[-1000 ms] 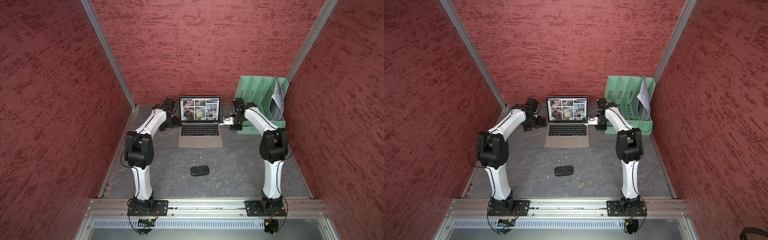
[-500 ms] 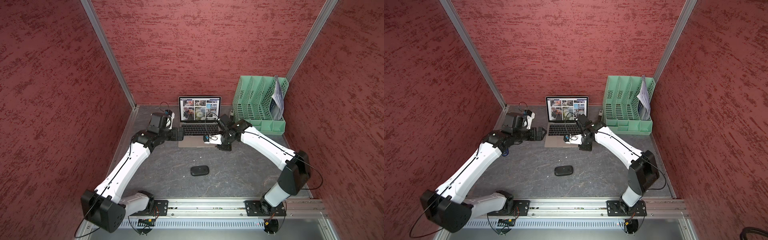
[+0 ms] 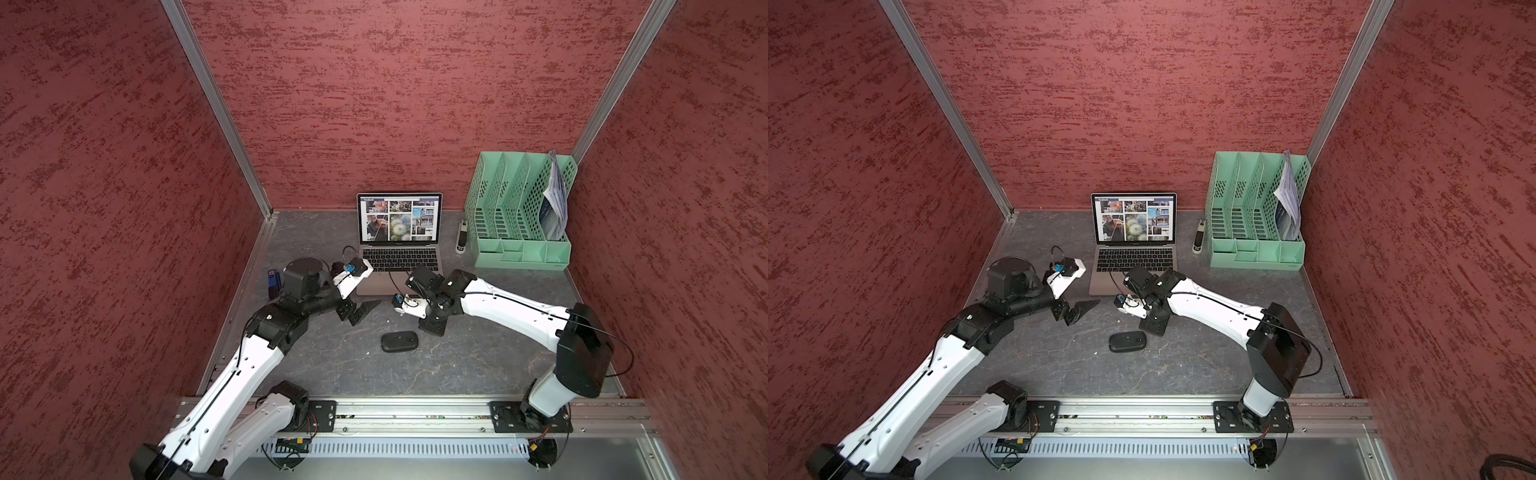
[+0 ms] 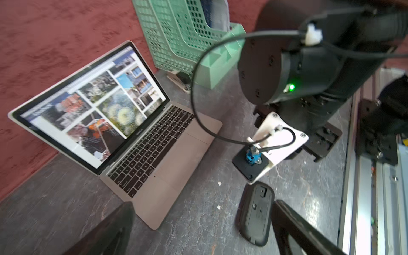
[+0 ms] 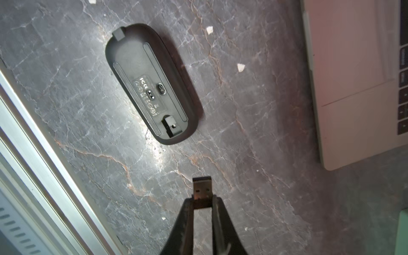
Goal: Remove the wireless mouse receiver from the laptop
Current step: Insert the USB plug into the mouse.
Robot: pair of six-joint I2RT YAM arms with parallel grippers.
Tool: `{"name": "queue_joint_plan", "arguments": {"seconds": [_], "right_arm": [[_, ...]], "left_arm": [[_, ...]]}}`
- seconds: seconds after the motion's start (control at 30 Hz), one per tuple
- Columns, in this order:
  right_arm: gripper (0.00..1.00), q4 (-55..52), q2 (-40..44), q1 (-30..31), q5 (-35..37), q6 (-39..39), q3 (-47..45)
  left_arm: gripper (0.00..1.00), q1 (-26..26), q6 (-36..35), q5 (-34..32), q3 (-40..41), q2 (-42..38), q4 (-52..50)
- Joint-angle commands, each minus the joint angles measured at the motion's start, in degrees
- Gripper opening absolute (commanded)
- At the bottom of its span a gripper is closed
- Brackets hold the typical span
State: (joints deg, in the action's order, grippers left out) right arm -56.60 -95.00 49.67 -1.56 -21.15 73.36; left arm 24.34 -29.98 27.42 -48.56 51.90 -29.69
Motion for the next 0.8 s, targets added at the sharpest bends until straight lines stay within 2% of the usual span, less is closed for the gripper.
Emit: {"name": "queue_joint_plan", "arguments": {"seconds": [0.0,0.27,0.43,0.77], "right_arm": [[0.0,2.9,-0.1,0.0,1.4,5.5,-0.8],[0.0,4.6,-2.7,3.0,-0.3,7.7,-3.1],[0.0,6.2,-5.1,5.1,-0.9,6.6,-2.5],[0.0,9.0,-2.9,5.4,-3.3,-2.7,-5.0]], "left_arm": [[1.0,1.5,-9.7,1.9,2.3,0.3,-3.6],[1.0,1.6,-16.9,-4.3,9.1,-0.2,-1.4],[1.0,1.6,-17.1,-2.9,9.6,1.4,-0.8],[1.0,1.7,-17.5,-1.9,8.7,3.2,-0.9]]}}
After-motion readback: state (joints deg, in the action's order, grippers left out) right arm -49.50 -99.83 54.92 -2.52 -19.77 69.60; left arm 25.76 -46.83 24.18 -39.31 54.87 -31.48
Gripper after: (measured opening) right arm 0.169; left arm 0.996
